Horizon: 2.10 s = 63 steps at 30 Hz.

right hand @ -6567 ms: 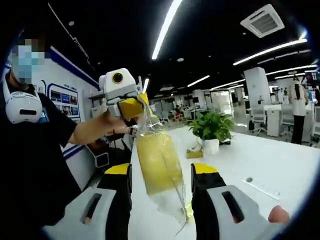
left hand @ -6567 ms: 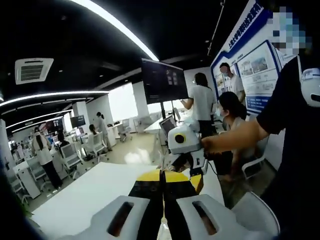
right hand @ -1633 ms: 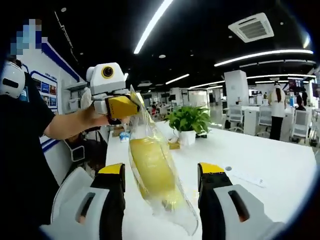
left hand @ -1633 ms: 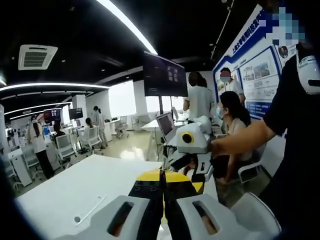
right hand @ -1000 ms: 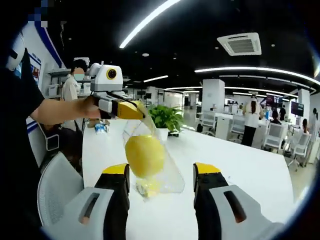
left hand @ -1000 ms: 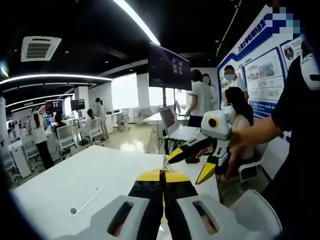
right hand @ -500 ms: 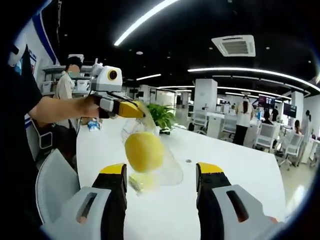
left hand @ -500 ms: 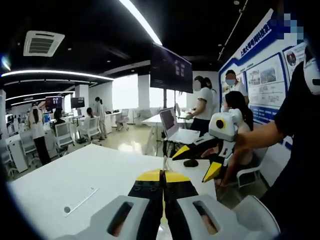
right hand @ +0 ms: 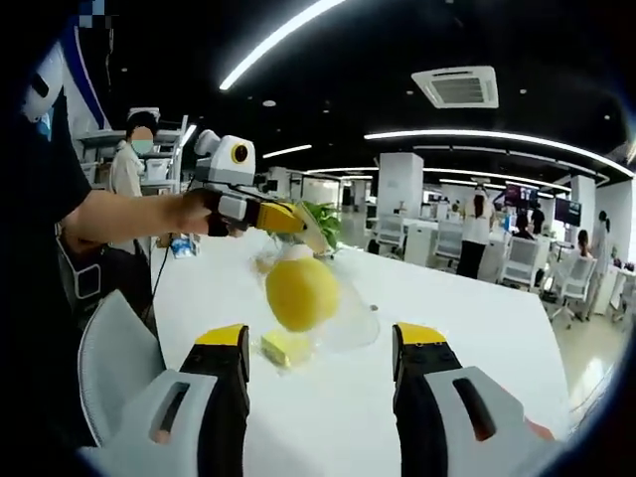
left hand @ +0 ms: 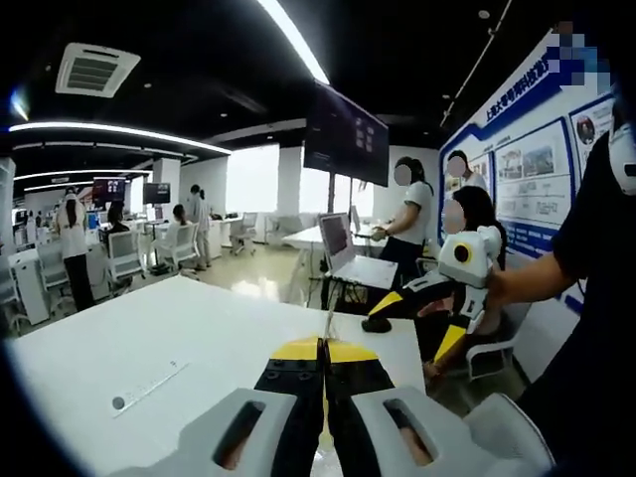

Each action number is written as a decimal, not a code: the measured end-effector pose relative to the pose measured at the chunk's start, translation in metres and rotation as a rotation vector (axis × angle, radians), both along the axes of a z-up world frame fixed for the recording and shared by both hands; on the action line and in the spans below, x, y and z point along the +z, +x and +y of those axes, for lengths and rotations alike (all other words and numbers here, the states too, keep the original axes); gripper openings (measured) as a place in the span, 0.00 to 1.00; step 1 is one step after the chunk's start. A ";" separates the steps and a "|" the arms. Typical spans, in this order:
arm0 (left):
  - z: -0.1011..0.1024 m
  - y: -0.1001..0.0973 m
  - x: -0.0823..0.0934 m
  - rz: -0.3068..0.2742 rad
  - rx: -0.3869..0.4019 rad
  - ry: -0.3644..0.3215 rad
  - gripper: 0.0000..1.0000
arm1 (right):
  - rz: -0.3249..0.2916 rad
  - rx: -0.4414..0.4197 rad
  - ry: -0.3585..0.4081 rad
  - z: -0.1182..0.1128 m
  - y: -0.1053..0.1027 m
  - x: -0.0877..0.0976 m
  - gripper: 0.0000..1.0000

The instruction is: Compare the silicone blocks by pressing each to a similar depth, holding the contact briefly, and releasing to observe deformation and rebound differences across the visible hardness samples.

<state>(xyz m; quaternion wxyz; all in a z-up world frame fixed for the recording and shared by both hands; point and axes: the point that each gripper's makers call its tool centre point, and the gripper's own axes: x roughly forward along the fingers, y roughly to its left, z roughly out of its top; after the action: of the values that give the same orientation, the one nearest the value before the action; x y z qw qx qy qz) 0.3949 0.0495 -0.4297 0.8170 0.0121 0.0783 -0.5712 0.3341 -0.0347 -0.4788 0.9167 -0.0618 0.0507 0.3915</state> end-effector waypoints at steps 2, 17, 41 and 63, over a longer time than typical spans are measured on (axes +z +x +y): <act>-0.001 0.002 -0.003 0.011 0.002 -0.005 0.00 | -0.005 -0.026 0.002 -0.006 -0.004 0.000 0.54; -0.014 0.009 -0.028 0.072 0.010 -0.022 0.00 | 0.016 -0.164 0.111 -0.053 -0.044 -0.004 0.58; -0.063 0.033 -0.114 0.333 0.161 -0.124 0.00 | 0.134 -0.182 -0.051 -0.071 -0.082 -0.045 0.50; -0.014 0.096 -0.179 0.517 0.393 -0.179 0.00 | 0.171 -0.259 -0.069 -0.100 -0.083 -0.055 0.48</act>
<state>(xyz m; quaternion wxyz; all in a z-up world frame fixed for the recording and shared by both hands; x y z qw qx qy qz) 0.4909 0.0352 -0.6088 0.8624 -0.2204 0.2331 -0.3916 0.2506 -0.1344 -0.5339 0.9492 -0.0526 0.1495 0.2720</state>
